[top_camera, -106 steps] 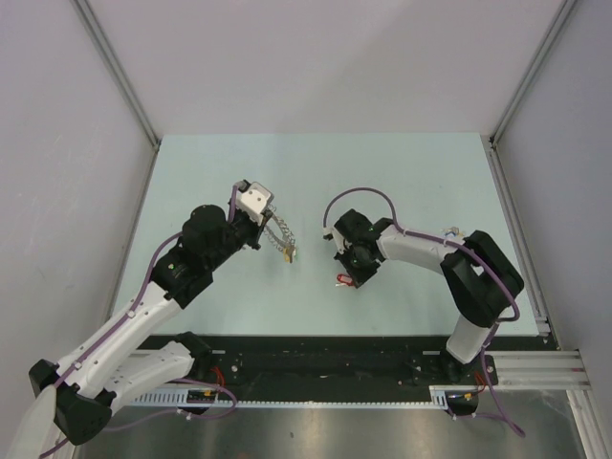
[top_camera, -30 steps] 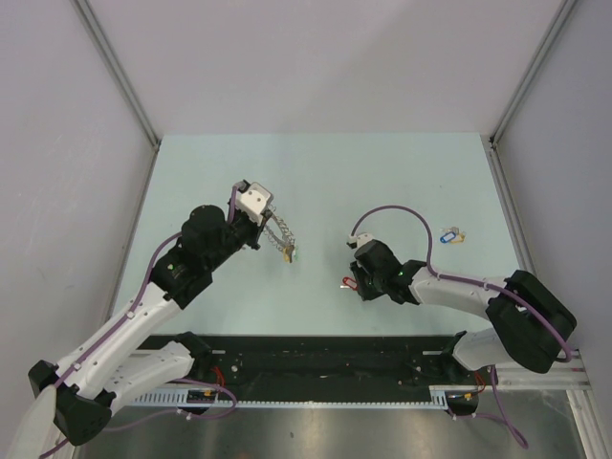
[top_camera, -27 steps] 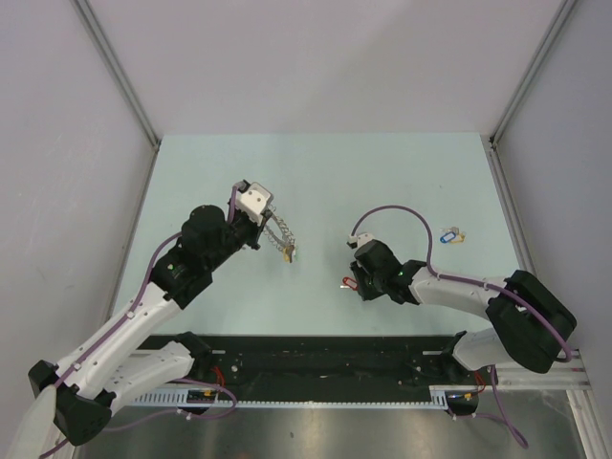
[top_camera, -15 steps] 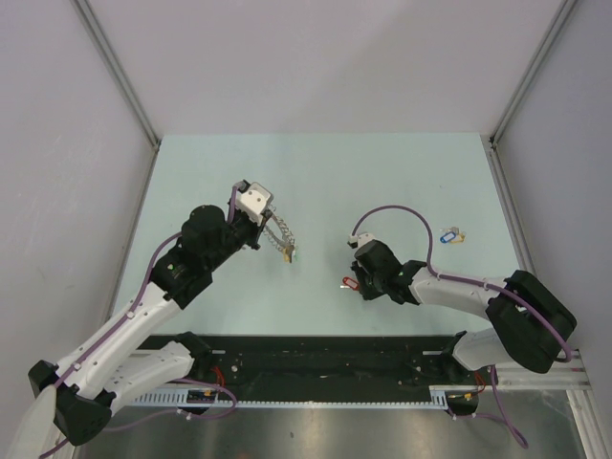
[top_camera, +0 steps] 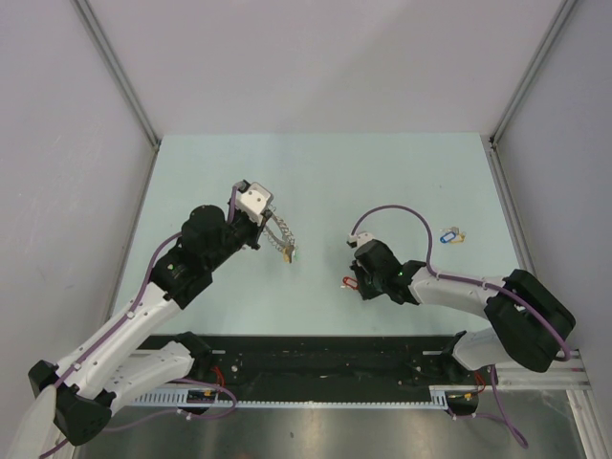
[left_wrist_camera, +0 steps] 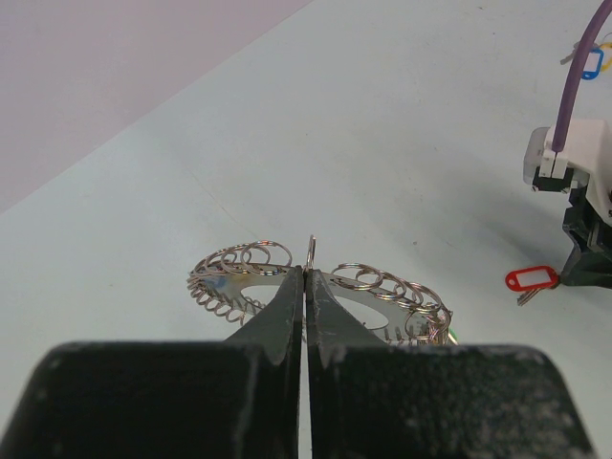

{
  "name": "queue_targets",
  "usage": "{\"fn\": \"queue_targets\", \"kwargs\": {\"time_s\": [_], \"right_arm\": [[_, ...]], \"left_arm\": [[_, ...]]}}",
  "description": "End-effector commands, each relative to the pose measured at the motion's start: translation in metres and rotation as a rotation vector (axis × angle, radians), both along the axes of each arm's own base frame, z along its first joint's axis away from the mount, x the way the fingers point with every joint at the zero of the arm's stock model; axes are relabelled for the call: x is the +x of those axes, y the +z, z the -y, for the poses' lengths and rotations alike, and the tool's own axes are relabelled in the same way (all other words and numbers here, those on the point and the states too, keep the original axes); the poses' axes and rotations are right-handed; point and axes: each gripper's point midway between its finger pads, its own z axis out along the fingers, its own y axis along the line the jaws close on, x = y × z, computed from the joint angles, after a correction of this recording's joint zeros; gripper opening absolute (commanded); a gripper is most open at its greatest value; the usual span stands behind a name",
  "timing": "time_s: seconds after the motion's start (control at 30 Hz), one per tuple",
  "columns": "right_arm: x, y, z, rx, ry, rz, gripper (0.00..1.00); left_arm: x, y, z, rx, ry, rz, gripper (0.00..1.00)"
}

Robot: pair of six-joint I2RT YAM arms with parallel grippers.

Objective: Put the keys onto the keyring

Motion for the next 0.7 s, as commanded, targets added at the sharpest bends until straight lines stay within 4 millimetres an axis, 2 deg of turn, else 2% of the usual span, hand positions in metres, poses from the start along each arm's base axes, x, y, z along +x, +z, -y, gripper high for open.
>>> {"fn": "queue_targets", "kwargs": {"time_s": [0.0,0.13,0.23,0.27,0.47,0.53,0.57,0.63,0.67], "right_arm": [[0.000,-0.002,-0.002,0.013,0.006,-0.002,0.00],[0.000,0.009,-0.004,0.034,0.018,0.019,0.00],[0.002,0.026,-0.007,0.066,0.038,0.059,0.00],[0.004,0.038,-0.009,0.088,0.053,0.093,0.00],[0.013,0.082,-0.015,0.118,0.168,0.214,0.00],[0.020,0.104,-0.011,0.100,0.203,0.306,0.00],[0.023,0.122,-0.012,0.114,0.231,0.373,0.00],[0.023,0.145,-0.015,0.130,0.296,0.455,0.00],[0.023,0.150,-0.015,0.129,0.316,0.473,0.00]], "left_arm": [[0.005,0.026,0.001,-0.045,0.003,0.084,0.00],[0.004,0.026,0.001,-0.048,0.000,0.084,0.00],[0.003,0.026,0.002,-0.046,-0.009,0.087,0.00],[0.003,0.025,0.003,-0.043,-0.012,0.088,0.00],[-0.004,0.028,0.009,-0.039,-0.079,0.114,0.01],[-0.008,0.029,0.014,-0.039,-0.117,0.129,0.00],[-0.010,0.030,0.016,-0.036,-0.140,0.137,0.00],[-0.018,0.032,0.022,-0.040,-0.197,0.147,0.00],[-0.022,0.034,0.025,-0.038,-0.228,0.158,0.00]]}}
